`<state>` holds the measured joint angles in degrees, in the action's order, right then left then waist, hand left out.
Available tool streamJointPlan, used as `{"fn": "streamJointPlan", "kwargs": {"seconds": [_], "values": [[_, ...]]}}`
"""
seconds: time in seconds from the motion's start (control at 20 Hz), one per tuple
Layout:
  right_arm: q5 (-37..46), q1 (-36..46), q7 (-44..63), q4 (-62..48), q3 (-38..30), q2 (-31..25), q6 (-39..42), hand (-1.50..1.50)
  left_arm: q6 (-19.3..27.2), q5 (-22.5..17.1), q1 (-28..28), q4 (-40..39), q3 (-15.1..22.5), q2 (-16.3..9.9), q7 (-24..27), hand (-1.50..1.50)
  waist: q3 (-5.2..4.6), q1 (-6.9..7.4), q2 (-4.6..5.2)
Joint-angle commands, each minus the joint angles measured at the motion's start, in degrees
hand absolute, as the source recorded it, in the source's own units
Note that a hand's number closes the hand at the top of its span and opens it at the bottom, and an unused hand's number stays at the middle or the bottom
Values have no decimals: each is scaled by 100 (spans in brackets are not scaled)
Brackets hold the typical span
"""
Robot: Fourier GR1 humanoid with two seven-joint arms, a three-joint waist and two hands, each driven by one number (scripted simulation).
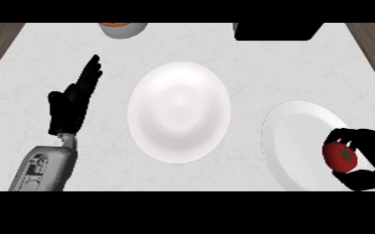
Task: Pick the tomato from the plate and place it in the plate
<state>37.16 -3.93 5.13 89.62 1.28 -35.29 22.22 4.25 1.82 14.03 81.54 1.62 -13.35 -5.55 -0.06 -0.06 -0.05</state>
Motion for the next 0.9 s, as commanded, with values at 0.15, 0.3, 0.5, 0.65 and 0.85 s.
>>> {"fn": "streamJointPlan", "kwargs": {"seconds": [0.15, 0.3, 0.5, 0.65, 0.85], "values": [[460, -231, -584, -30, -196, 254, -380, 150, -298, 52, 31, -47, -256, -92, 12, 0, 5, -25, 1], [149, -245, -167, 727, -548, 311, -193, 150, -186, 112, -89, 298, -161, -6, -252, 0, 4, -37, -11], [895, -949, 971, 1471, -204, 1180, -1118, 150, -138, 148, -54, 66, -176, 29, -162, 0, 0, -123, -32], [1559, -1533, 2080, 2268, 139, 1702, -1399, 150, -8, 242, -256, 87, -187, 46, -11, 0, -14, -234, -66], [2279, -1550, 2214, 3490, 478, 2022, -2138, 150, 19, 229, 74, 67, -238, 58, -218, 0, -2, -184, -47]]}}
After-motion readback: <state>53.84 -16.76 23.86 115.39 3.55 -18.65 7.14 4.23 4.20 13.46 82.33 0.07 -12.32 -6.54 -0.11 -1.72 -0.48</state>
